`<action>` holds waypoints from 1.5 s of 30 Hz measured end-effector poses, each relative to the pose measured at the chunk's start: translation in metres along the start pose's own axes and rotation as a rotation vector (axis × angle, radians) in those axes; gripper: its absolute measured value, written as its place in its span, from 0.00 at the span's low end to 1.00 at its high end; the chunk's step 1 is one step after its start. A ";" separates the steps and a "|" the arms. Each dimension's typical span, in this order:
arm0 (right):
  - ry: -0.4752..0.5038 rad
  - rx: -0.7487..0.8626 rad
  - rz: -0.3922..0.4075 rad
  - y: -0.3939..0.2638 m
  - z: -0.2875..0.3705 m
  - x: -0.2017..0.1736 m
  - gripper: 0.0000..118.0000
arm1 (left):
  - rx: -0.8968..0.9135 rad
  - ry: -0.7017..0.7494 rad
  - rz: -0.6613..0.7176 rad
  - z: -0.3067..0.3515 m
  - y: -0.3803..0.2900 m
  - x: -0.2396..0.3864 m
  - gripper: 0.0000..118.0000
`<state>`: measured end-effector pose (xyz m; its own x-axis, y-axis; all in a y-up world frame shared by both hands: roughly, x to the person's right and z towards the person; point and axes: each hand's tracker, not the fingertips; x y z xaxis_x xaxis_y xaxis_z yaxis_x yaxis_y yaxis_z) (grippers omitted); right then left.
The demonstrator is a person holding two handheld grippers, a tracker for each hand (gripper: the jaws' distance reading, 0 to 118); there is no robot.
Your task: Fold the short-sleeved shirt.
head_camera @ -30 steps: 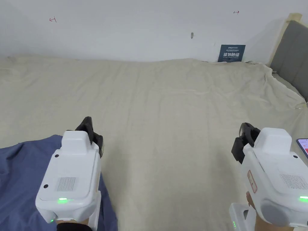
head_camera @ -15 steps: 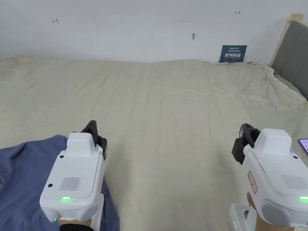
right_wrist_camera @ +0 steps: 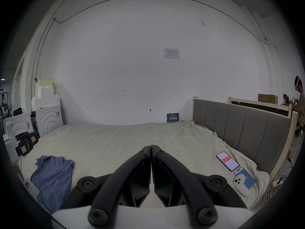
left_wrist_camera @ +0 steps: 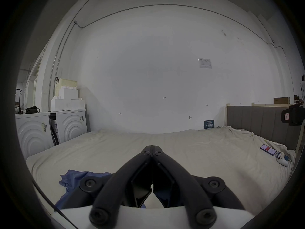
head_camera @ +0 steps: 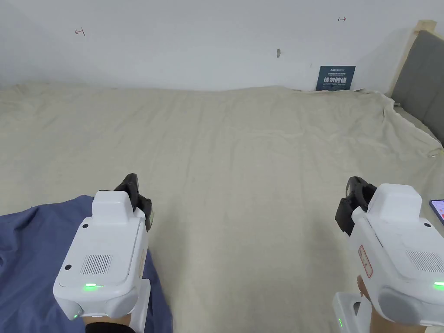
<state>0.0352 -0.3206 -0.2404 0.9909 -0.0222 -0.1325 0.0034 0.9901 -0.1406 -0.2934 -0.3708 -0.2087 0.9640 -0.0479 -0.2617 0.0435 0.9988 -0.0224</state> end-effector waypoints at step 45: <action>0.231 0.022 0.033 -0.004 -0.043 -0.073 0.00 | 0.026 0.228 -0.044 0.037 0.007 -0.086 0.00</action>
<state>-0.0428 -0.3284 -0.2724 0.9335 -0.0181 -0.3580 -0.0235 0.9935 -0.1116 -0.3659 -0.3596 -0.1503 0.8767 -0.0897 -0.4725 0.0941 0.9955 -0.0144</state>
